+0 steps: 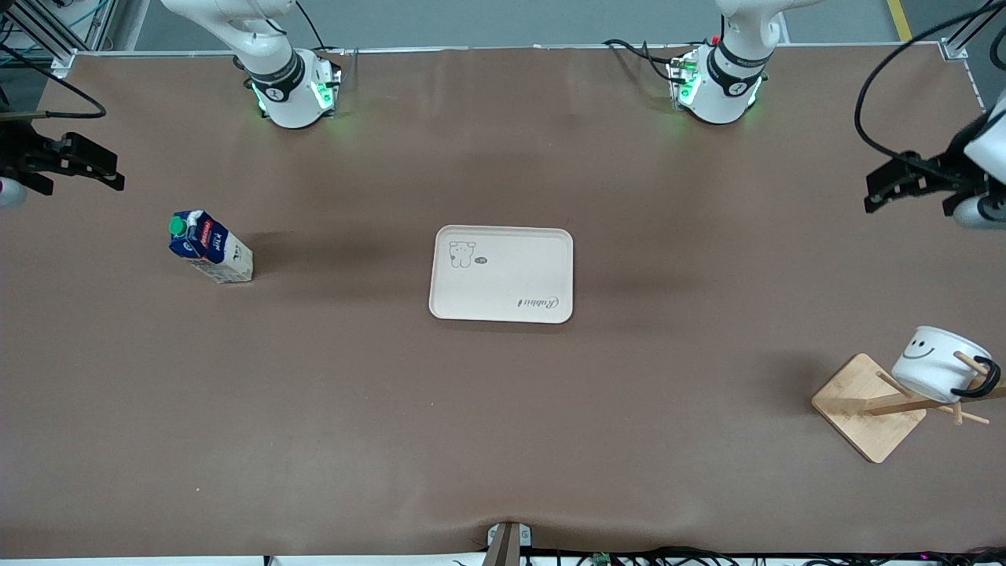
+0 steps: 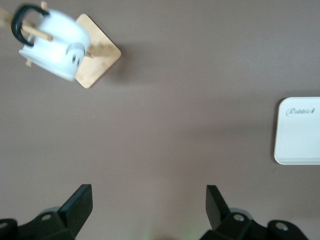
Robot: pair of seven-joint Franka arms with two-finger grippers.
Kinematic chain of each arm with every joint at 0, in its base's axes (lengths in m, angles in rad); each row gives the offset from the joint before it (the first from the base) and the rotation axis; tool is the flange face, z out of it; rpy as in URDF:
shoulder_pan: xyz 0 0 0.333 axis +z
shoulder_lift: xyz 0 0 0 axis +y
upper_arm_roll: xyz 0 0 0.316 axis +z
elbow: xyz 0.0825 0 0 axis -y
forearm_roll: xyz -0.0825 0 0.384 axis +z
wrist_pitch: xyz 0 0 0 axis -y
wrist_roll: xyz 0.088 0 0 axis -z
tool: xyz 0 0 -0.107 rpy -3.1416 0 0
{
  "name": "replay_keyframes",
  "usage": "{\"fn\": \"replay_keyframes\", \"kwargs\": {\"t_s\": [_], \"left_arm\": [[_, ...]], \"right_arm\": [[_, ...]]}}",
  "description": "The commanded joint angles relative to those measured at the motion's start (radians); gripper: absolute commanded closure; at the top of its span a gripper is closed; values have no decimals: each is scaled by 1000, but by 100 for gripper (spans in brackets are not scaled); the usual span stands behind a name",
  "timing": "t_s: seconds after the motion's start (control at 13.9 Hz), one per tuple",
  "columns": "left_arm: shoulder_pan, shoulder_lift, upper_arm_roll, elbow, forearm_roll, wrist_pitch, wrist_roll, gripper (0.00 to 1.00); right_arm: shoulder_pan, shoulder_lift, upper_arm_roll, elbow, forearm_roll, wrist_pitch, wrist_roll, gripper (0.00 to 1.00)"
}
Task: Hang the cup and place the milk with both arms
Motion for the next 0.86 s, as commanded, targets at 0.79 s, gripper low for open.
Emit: {"fn": "replay_keyframes", "kwargs": {"t_s": [0.79], "left_arm": [[-190, -196, 181, -245, -5, 112, -1, 0]], "right_arm": [[-7, -7, 6, -6, -8, -8, 5, 0]]}}
